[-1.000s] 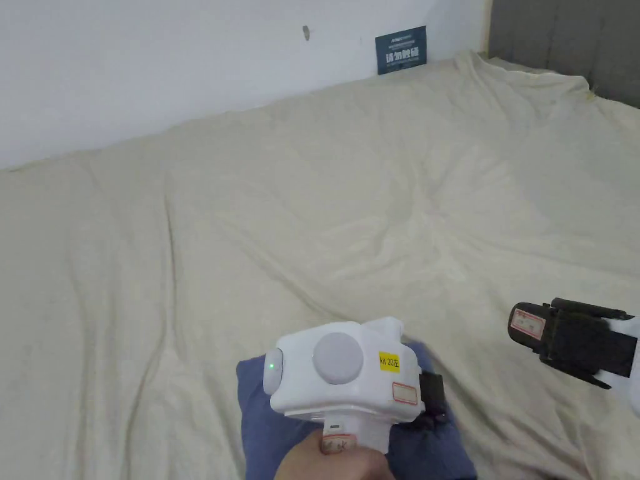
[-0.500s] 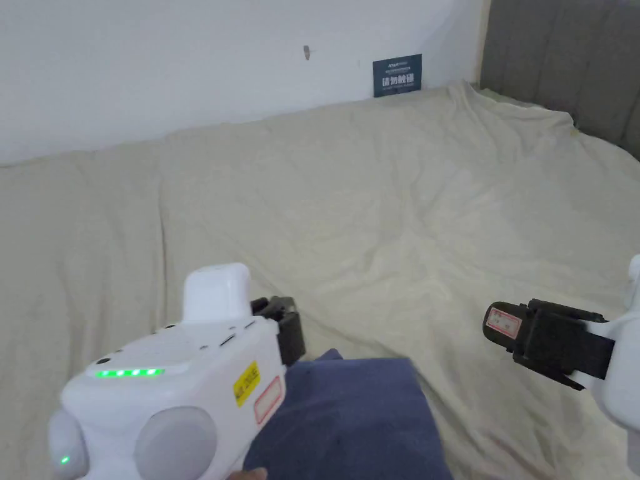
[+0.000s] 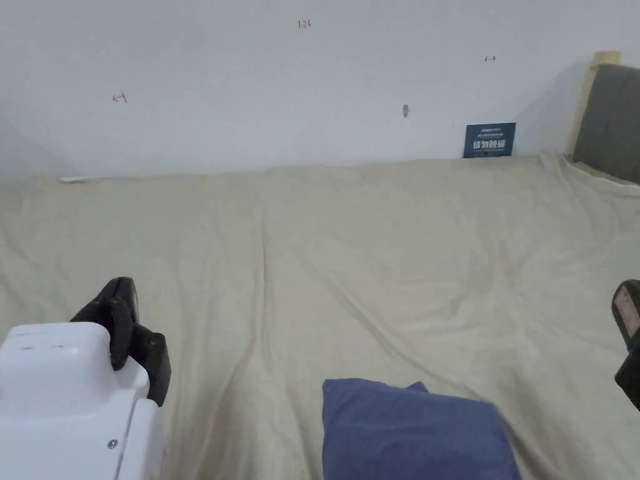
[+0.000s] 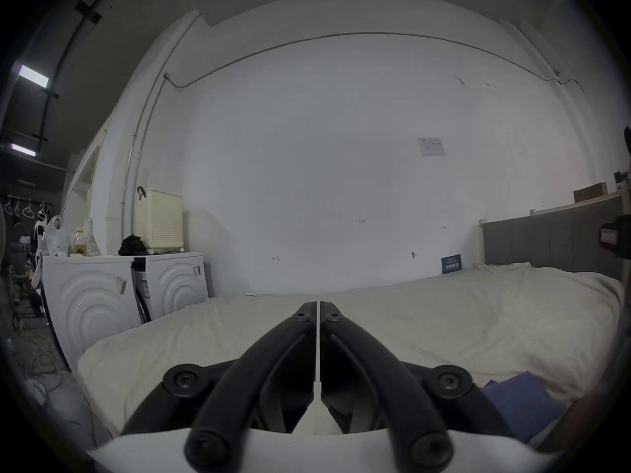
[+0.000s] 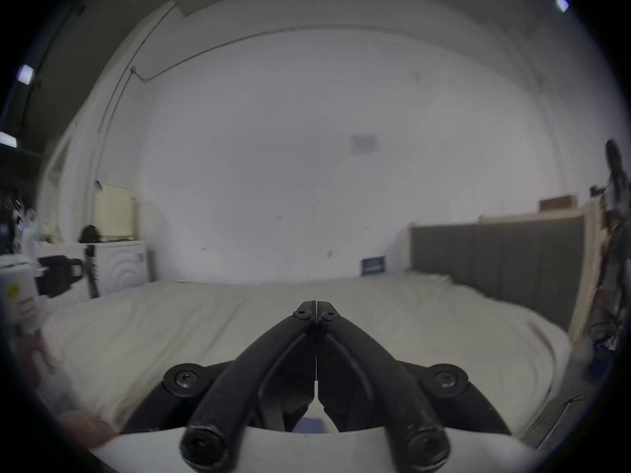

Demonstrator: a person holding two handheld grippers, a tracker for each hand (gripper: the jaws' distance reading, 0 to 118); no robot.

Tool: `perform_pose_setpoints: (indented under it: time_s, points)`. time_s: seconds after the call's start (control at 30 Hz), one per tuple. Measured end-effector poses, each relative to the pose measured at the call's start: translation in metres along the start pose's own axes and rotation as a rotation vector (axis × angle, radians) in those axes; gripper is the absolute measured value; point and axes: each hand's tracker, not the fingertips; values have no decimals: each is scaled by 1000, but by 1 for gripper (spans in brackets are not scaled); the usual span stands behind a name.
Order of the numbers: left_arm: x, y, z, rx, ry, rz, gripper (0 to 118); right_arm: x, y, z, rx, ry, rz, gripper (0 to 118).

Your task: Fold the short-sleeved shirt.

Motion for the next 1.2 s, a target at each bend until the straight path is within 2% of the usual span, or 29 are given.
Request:
perform_pose_setpoints:
  time_s: [0.13,0.3,0.5,0.63,0.67,0.73,0.8,0.9,0.97,1.03,1.07,1.13,1.17,1.2]
  points:
    - [-4,-8,4,-27,10,50,2,0,-8,-4,-76,-12,-19,0]
    - [-2,-12,-2,-70,29,48,2,0,-8,0,-68,-19,4,0]
    - [3,-12,-5,-78,21,39,2,2,-4,-2,-68,-24,-10,0]
    - [-5,3,-16,-142,-91,80,2,5,10,-12,-79,20,-36,0]
    - [-7,7,-25,-198,-135,86,2,5,15,-23,-118,72,-32,0]
    - [-12,9,-48,-353,-237,144,2,1,17,-54,-297,177,-9,0]
    - [-21,4,-68,-538,-368,278,2,-4,3,-94,-600,244,9,0]
    - [-28,-24,-88,-791,-477,474,2,-8,-45,-138,-1002,242,28,0]
    - [-28,-50,-97,-887,-547,566,2,-5,-83,-155,-1197,228,36,0]
    - [-25,-73,-103,-984,-578,620,2,-3,-118,-163,-1287,188,112,0]
    - [-23,-84,-108,-1025,-591,651,2,0,-131,-166,-1302,180,112,0]
    - [-20,-104,-119,-1097,-638,759,2,5,-140,-168,-1289,228,16,0]
    - [-16,-112,-121,-1125,-654,813,2,6,-134,-171,-1279,208,-20,0]
    - [-13,-120,-125,-1146,-681,851,4,5,-134,-174,-1313,196,-23,0]
